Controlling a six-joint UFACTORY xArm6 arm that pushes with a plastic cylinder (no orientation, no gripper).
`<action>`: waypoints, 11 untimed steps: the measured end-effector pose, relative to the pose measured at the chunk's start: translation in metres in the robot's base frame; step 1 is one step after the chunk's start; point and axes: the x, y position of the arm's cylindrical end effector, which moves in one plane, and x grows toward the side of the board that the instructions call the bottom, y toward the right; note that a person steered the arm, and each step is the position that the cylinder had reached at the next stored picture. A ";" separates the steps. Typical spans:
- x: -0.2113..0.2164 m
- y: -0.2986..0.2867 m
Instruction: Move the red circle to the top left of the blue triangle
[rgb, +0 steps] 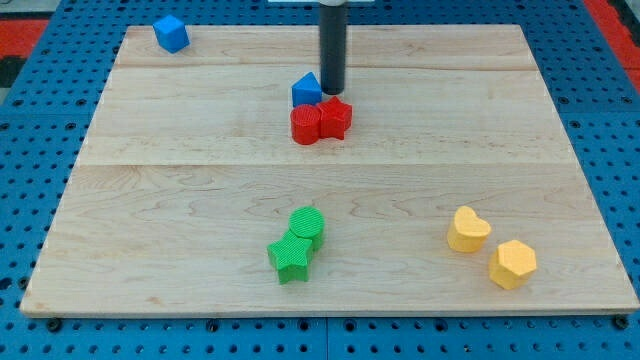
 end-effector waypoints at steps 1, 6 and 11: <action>0.000 0.065; 0.096 -0.092; 0.047 -0.070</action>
